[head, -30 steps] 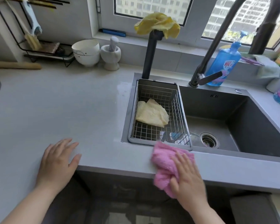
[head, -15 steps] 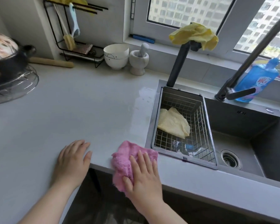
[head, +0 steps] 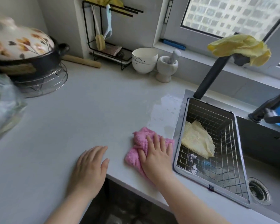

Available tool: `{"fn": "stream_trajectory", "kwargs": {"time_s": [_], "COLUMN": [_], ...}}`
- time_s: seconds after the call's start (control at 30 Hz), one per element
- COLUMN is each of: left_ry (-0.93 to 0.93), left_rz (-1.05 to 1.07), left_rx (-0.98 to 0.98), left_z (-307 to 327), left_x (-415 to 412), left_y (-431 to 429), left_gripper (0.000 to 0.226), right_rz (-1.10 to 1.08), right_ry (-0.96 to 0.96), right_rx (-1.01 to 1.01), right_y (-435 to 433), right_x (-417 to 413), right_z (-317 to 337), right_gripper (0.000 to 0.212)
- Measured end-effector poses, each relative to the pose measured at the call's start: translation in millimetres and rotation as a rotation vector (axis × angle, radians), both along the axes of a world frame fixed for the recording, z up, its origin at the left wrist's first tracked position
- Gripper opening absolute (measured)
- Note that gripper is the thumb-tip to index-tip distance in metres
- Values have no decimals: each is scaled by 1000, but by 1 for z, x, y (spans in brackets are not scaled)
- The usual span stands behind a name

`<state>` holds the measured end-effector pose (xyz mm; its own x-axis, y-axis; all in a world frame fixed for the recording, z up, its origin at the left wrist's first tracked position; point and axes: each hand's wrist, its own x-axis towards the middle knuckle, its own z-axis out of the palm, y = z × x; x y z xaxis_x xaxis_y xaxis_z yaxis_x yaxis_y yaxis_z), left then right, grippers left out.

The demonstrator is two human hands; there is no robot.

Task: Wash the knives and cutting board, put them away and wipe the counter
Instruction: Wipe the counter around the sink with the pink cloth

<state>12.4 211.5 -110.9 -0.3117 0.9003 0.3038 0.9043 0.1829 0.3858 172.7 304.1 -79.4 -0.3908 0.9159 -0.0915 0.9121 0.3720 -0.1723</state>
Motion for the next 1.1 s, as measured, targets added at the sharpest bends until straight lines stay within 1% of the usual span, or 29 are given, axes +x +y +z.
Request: {"fn": "stream_trajectory", "kwargs": {"time_s": [0.03, 0.1, 0.17, 0.23, 0.3, 0.37, 0.4, 0.43, 0.5, 0.53, 0.57, 0.63, 0.67, 0.73, 0.8, 0.87, 0.9, 0.97, 1.0, 1.03, 1.1], "left_ry": [-30, -114, -180, -182, -114, -86, -75, -60, -21, -9, -11, -45, -60, -78, -42, 5, 20, 22, 29, 42, 74], "left_rz": [1, 5, 39, 52, 58, 82, 98, 113, 155, 207, 275, 405, 459, 537, 557, 547, 545, 550, 551, 554, 569], "left_rx": [-15, -21, 44, 92, 115, 138, 153, 164, 182, 176, 152, 88, 52, -12, -46, -59, -60, -74, -78, -82, -98], "left_z": [0, -3, -5, -4, -2, -1, -1, 1, 5, 5, 5, 4, 3, 1, -3, -5, -5, -6, -6, -6, -6], "left_x": [-1, -1, -3, -6, -9, -12, -15, -20, -35, -45, -55, -76, -85, -99, -104, -104, -101, -101, -101, -102, -103], "left_y": [0, 0, 0, -1, 0, 2, 4, 7, 16, 22, 30, 44, 50, 58, 59, 60, 60, 61, 62, 62, 62], "left_gripper": [76, 77, 77, 68, 55, 51, 51, 49, 41, 40, 45, 50, 48, 45, 49, 58, 60, 59, 58, 56, 55], "right_rz": [51, 218, 321, 388, 353, 316, 264, 179, 76, 112, 198, 414, 529, 700, 753, 705, 663, 536, 451, 337, 102], "right_ry": [8, -9, 29, 40, 28, -2, 11, 17, 53, 69, 79, 107, 123, 161, 179, 154, 162, 168, 136, 99, 68], "right_rx": [-13, -1, 17, -16, -57, -56, -48, -57, -27, 29, 101, 172, 178, 137, 105, 88, 123, 121, 111, 85, 23], "right_y": [-7, -22, -24, -7, 27, 70, 89, 103, 113, 106, 96, 73, 62, 55, 71, 104, 124, 163, 179, 192, 201], "right_x": [-13, -38, -64, -75, -65, -47, -38, -30, -26, -30, -38, -59, -70, -89, -104, -112, -112, -113, -114, -117, -135], "right_z": [0, -3, -5, -8, -1, -2, -1, 0, 2, 1, -1, -6, -8, -7, -6, -7, -8, -8, -6, -6, -3], "right_gripper": [93, 74, 54, 49, 55, 81, 93, 100, 101, 95, 83, 56, 49, 43, 44, 44, 46, 58, 65, 64, 50]}}
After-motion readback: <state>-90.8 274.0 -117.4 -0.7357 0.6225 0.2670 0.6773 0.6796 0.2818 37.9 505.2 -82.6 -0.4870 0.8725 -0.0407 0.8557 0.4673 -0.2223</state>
